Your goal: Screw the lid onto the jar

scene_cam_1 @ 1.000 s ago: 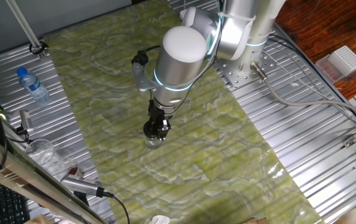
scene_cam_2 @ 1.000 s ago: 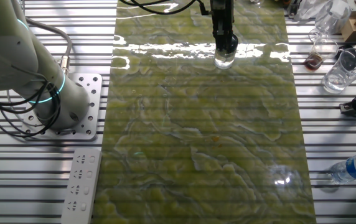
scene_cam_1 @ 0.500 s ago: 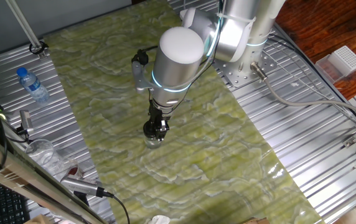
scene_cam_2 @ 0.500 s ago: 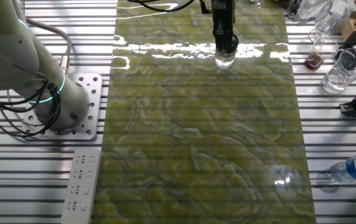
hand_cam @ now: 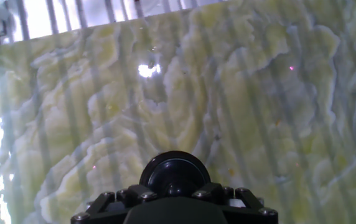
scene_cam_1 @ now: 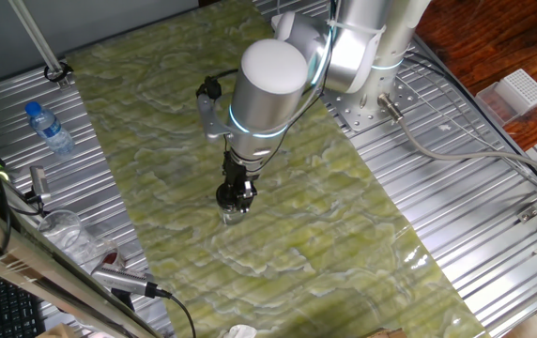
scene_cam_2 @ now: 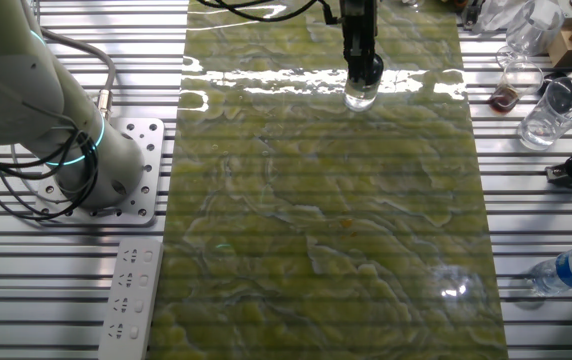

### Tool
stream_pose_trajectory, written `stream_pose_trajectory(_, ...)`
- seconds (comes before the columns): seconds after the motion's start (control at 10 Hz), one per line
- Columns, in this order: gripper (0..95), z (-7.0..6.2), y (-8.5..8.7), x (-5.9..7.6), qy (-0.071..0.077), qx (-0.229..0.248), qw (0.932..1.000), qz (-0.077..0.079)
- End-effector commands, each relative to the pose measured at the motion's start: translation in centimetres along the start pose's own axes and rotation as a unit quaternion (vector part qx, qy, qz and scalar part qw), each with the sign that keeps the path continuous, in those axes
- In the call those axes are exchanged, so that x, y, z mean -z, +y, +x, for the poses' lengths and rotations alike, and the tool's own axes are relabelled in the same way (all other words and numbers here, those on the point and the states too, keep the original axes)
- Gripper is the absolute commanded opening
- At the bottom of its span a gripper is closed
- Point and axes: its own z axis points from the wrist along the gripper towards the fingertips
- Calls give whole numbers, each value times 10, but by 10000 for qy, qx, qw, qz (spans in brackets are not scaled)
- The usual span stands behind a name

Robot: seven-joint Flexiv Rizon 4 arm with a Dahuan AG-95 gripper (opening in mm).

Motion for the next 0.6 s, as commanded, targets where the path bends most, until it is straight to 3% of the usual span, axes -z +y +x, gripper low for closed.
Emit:
stream_pose_trajectory(0.1, 760, 0, 1, -1, 12, 49, 10000, -8)
stream_pose_trajectory(0.2, 950, 0, 1, -3, 12, 81, 10000, -10)
stream_pose_trajectory(0.6, 950, 0, 1, -1, 5, 489, 9988, -20)
